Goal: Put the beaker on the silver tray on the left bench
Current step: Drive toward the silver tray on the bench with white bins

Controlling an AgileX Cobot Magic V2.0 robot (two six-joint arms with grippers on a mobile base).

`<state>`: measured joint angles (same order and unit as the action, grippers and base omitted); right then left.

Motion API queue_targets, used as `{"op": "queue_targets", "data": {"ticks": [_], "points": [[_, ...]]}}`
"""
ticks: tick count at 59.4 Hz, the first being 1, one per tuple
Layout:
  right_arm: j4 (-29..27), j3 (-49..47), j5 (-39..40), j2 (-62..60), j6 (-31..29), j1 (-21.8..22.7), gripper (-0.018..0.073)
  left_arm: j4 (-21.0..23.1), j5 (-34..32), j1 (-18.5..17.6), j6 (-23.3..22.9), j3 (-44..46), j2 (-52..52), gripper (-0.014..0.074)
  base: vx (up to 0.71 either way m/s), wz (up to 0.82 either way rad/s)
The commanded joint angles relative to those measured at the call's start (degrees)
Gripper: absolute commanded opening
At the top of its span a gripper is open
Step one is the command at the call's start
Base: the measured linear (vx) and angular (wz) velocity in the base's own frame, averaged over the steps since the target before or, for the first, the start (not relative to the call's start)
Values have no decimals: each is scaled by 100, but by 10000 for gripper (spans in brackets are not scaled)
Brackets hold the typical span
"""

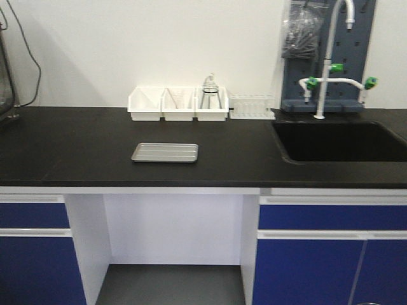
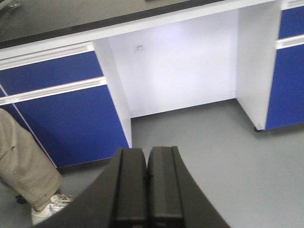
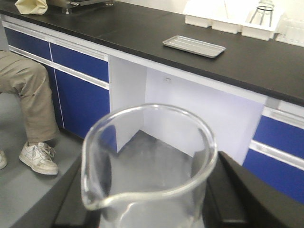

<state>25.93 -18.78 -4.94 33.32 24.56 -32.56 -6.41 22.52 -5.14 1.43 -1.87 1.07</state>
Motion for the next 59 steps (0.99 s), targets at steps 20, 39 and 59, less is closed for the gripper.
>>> {"op": "queue_targets", "data": {"ticks": [20, 39, 59], "points": [[66, -189, 421, 6, -49, 28, -11, 29, -474, -37, -11, -114, 43, 1, 37, 23], [66, -189, 421, 6, -49, 28, -11, 29, -474, -37, -11, -114, 43, 1, 46, 5], [66, -189, 421, 6, -49, 28, -11, 29, -474, -37, -11, -114, 43, 1, 50, -7]]}}
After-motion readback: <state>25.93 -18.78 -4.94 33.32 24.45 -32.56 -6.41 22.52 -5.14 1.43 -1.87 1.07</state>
